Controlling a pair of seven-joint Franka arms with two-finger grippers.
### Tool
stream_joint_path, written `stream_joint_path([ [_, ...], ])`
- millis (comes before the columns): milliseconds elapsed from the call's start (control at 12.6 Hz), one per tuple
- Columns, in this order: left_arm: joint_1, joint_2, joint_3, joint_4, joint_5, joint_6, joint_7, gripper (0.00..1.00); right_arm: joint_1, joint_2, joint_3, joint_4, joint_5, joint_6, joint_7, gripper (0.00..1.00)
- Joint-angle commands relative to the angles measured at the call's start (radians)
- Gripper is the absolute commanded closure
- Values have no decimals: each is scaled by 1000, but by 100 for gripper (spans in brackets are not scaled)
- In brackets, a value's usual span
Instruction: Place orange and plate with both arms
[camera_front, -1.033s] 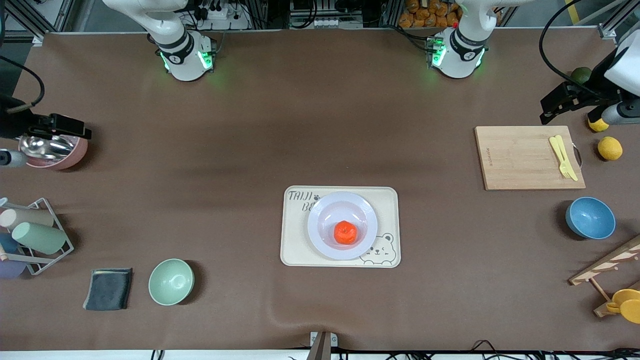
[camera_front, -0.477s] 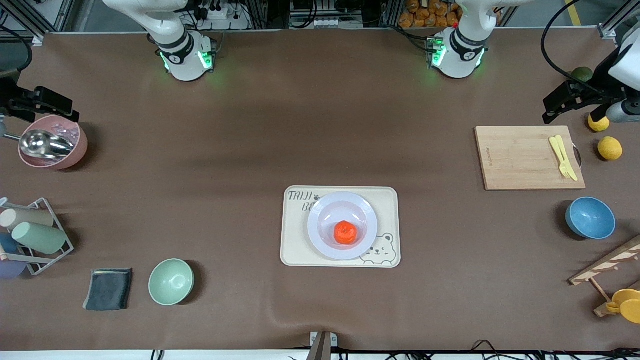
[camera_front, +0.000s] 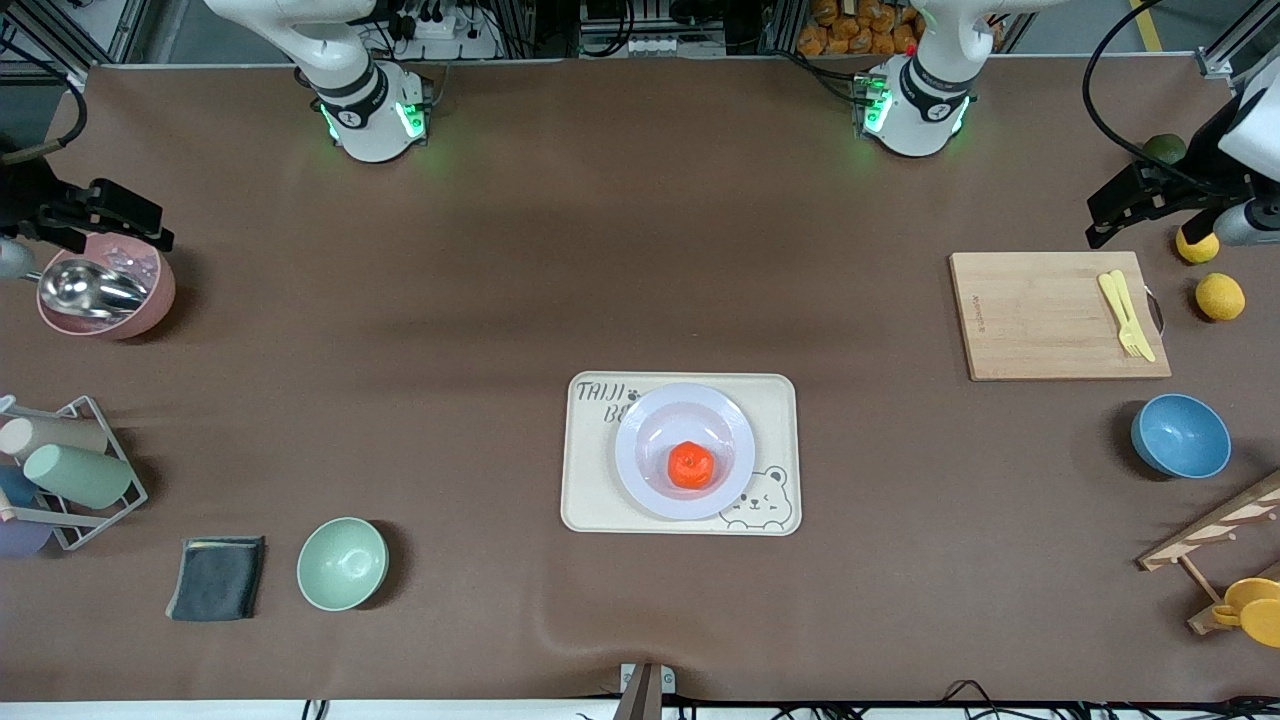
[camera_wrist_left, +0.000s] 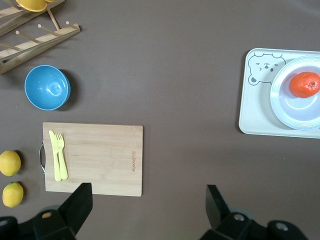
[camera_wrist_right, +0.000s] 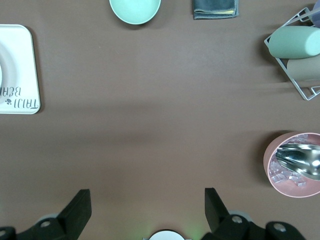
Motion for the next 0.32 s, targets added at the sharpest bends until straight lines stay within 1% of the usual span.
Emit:
stream_joint_path([
  [0,4,-27,3,-18,-15,6,19,0,17,-32,2,-34,-28,23,23,0],
  [238,4,-27,3,-18,-18,4,19,0,14,-32,2,-35,-40,44,23,0],
])
